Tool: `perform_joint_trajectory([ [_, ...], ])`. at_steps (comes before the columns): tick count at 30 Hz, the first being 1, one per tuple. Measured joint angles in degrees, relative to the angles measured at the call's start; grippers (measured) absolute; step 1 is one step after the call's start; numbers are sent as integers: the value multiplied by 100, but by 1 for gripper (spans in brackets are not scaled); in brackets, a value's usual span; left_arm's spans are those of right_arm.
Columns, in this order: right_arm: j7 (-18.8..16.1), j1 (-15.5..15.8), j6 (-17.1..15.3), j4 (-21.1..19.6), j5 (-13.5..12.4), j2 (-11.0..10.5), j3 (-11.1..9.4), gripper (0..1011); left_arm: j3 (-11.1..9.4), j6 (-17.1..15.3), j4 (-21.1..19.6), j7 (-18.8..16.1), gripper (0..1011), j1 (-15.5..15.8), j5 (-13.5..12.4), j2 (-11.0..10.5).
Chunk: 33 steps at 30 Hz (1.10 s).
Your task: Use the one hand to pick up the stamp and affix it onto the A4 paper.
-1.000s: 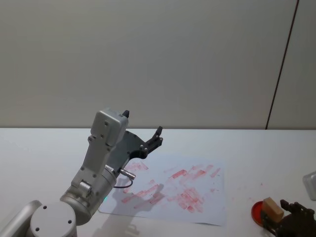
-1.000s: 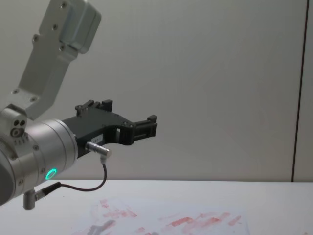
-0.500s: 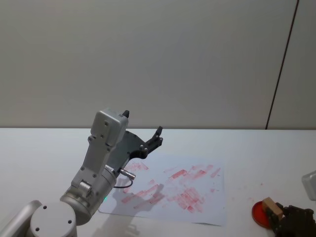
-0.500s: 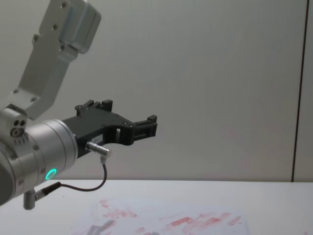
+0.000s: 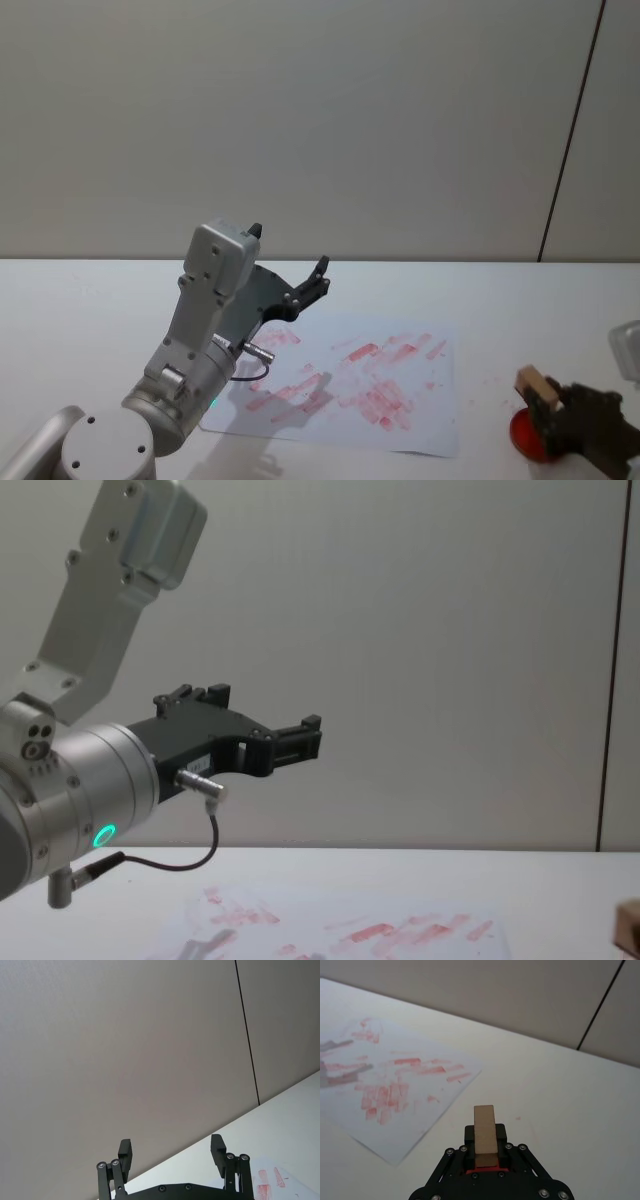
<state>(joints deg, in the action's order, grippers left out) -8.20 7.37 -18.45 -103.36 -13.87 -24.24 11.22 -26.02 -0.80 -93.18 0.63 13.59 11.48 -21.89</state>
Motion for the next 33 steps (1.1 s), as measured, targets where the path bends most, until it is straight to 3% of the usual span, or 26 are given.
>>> perform_joint_trajectory([
  [6, -158, -260, 139, 30, 1, 221, 80, 220, 0, 0, 0, 0, 1002, 0, 0, 0],
  [8, -273, -446, 174, 94, 38, 391, 160, 219, 0, 0, 0, 0, 1002, 0, 0, 0],
  [15, -517, -803, 98, 292, 209, 732, 352, 220, 0, 0, 0, 0, 1002, 0, 0, 0],
  [21, -732, -1090, -149, 526, 534, 978, 530, 220, 0, 0, 0, 0, 1003, 0, 0, 0],
  [33, -981, -1362, -578, 893, 1246, 1150, 748, 220, 0, 0, 0, -1, 1002, 0, 0, 0],
])
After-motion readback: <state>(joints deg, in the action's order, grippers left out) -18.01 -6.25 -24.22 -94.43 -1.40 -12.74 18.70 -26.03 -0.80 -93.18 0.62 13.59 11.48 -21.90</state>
